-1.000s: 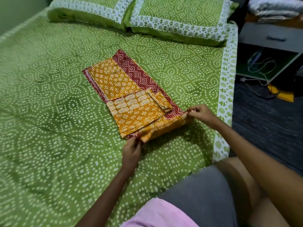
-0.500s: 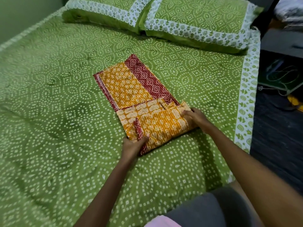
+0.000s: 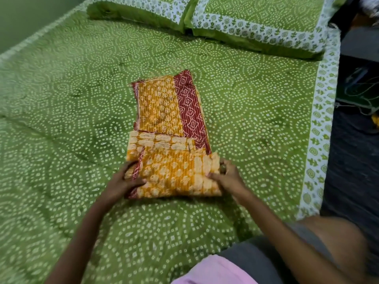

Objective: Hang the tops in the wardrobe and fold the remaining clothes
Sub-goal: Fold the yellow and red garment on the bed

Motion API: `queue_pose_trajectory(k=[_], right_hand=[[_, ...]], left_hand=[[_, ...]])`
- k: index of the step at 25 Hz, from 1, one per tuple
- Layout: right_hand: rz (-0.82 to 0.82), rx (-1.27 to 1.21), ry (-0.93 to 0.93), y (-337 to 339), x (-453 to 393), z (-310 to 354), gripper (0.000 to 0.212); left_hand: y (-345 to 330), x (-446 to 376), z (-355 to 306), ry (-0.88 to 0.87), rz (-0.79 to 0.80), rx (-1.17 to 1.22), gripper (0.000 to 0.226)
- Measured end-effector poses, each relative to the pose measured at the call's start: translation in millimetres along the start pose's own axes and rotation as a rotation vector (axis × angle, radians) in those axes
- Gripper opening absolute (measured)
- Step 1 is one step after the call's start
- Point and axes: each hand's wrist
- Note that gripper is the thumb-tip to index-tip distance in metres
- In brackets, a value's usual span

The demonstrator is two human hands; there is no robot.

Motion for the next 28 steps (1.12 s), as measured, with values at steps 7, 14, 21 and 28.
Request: queue_pose_trajectory(k=[7,14,21,28], right_hand=[[-0.237,0.378,0.283,-34.4,25.8,-32.8,0.034],[-0.166,0.086,0.367,-48.7,22.8,-43.9,0.013],[-0.318,0.384,0.368,-68.0,-18.0,-38.4,0.023],[-0.462,0.738,0.272,-55.8,-13.6,-15.5,0.037]], left_hand=[[4.9,25.5,28.4,0.129,-0.311,-0.382,0.070],[-29.3,25.6,8.1,-0.287,-0.530,-0.328,0.031],[-20.0,-12.5,30.1,-0.104,-0.463,-0.592,0.053],[-25.5,-18.8,35.5,0.001,-0.525,-0.605,0.048]])
Point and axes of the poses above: each hand's wrist, its own x-axis away from the middle knuckle, its own y-axis out of the back of the hand, z = x × y, and after that the axes turned 2 degrees about -x, right-handed
